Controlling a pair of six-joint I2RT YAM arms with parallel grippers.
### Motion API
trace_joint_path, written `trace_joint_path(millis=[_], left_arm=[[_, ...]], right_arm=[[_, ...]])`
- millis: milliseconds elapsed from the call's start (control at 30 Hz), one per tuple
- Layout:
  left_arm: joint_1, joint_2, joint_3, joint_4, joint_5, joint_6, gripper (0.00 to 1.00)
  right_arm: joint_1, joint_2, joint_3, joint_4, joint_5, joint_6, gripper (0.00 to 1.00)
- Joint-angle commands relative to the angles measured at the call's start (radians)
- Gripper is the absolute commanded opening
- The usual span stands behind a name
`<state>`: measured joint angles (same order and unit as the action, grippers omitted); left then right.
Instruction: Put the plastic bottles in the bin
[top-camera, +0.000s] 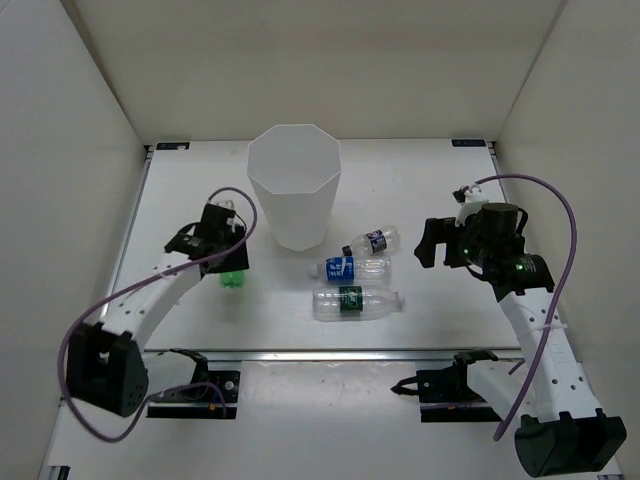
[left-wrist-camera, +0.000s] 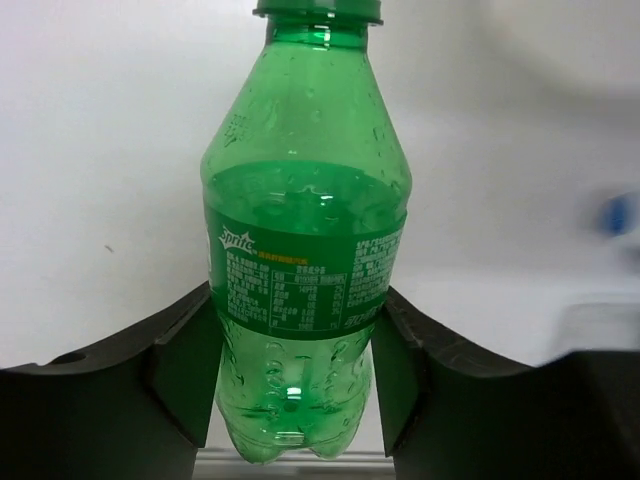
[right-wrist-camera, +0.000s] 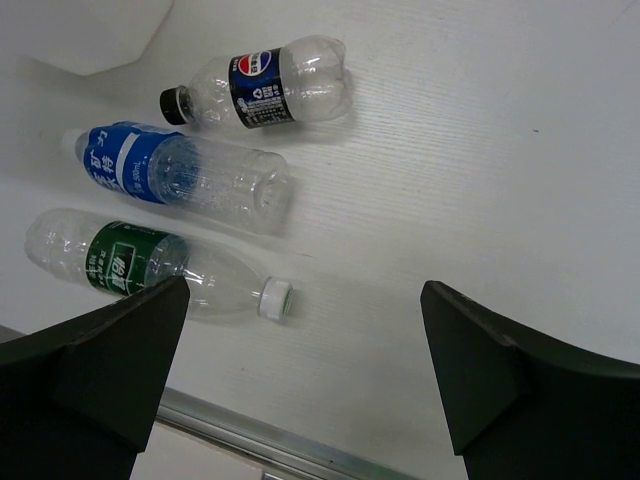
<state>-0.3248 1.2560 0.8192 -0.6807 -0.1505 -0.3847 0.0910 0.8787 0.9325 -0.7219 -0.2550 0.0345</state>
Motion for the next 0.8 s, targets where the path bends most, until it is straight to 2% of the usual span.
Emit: trace_joint_path(millis=[0,67,167,300,333,433,533,600,633,667,767], left_arm=[[0.013,-0.194,0.184,-0.06,-0.093,0.009,0.31],[0.015,-0.228,0.337,-0.08,-0.095,0.026,0.3],[-0.029,-0.196,0.516,-0.005,-0.058,0.07,0.33],[-0.117,-0.009,0.733,0.108,-0.02,0.099,0.38],[-0.129,0.055,0.757,0.119,-0.011,0.104,0.42],[-0.137,0.227,0.932,0.132,-0.018,0.113,0.42],[-0.158,0.397,1.096,0.055,-0.038,0.128,0.58],[-0.168,0.454,1.135,0.049,-0.046,0.132,0.7],[-0.174,0.485,1.179,0.034,-0.044,0.13,0.89],[-0.172,0.503,1.198,0.029,-0.049,0.119,0.99],[-0.166,0.504,1.261,0.007,-0.029,0.115,0.99]], right_arm=[[0.007,-0.021,-0.011,0.032,-0.013,0.022,0.99],[0.025,-0.017,-0.027,0.032,-0.001,0.022,0.98],[0.042,-0.021,-0.049,0.042,-0.013,0.033,0.98],[0.072,-0.027,-0.067,0.059,-0.029,0.053,0.97],[0.079,-0.032,-0.073,0.059,-0.027,0.057,0.97],[0.125,-0.04,-0.095,0.079,-0.029,0.079,0.97],[0.17,-0.023,-0.106,0.104,-0.009,0.11,0.96],[0.202,-0.014,-0.112,0.116,0.013,0.136,0.98],[0.202,-0.003,-0.103,0.127,0.023,0.146,0.99],[0.204,0.003,-0.101,0.134,0.032,0.166,0.99],[0.202,0.06,-0.051,0.136,0.086,0.228,0.99]])
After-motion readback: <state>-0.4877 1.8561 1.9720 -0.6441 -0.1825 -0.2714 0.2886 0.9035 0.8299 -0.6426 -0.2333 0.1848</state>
